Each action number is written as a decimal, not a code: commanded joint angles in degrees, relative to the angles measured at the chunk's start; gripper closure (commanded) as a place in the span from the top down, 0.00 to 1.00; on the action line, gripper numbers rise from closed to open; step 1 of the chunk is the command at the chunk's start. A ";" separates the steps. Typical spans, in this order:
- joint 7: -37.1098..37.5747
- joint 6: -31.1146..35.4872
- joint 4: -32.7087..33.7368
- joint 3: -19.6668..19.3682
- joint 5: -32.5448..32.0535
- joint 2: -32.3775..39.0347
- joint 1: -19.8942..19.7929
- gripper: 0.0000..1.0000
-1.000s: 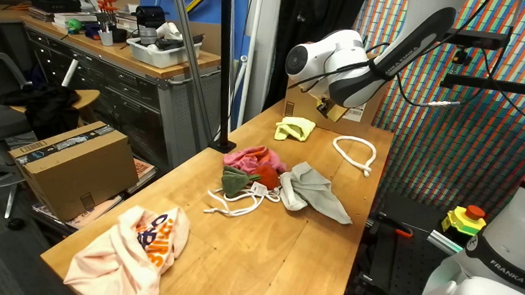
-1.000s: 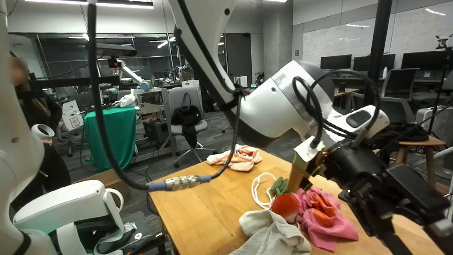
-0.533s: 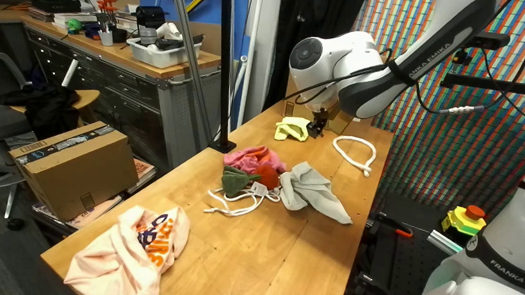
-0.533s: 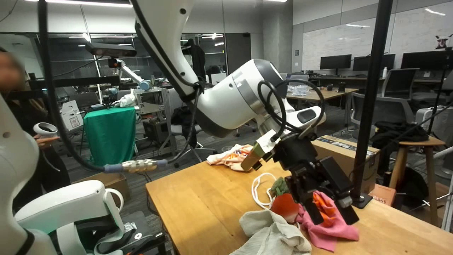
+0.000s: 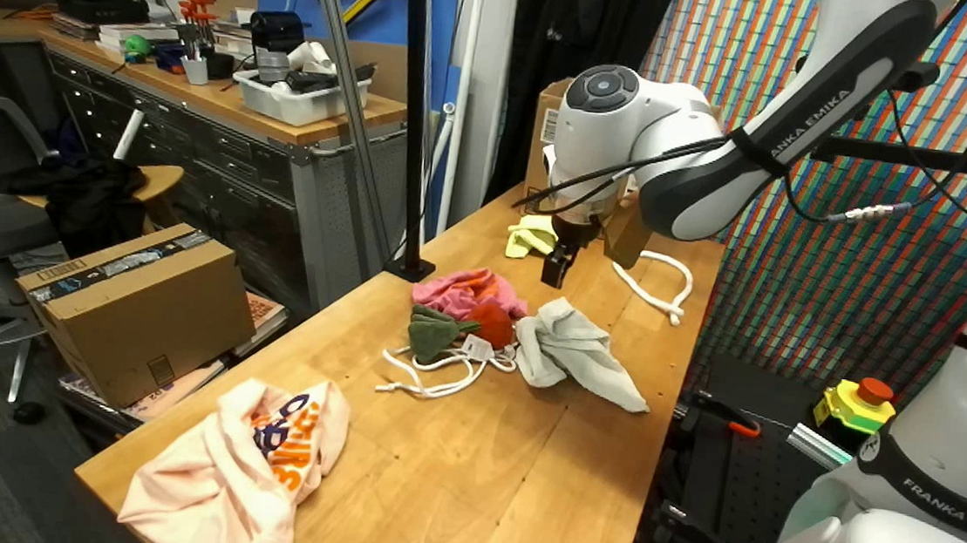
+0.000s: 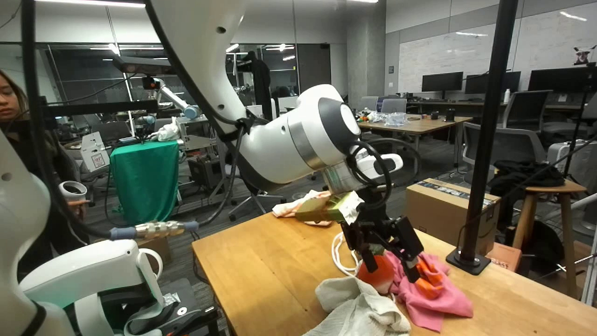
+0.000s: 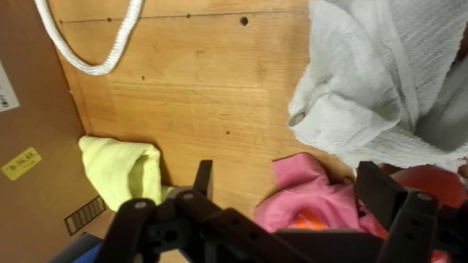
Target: Separate the things on the heap
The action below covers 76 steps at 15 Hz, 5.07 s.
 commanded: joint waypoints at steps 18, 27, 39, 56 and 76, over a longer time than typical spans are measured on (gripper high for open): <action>-42.87 5.88 -0.09 0.88 39.35 15.16 -2.99 1.00; -56.25 1.89 0.34 2.69 49.38 13.37 -5.69 0.20; -61.83 -6.16 -7.06 5.02 48.05 -6.58 0.72 0.05; -34.08 1.43 -8.96 17.31 64.07 -9.37 20.89 0.05; -22.22 7.98 -4.80 26.67 74.80 -0.31 26.59 0.05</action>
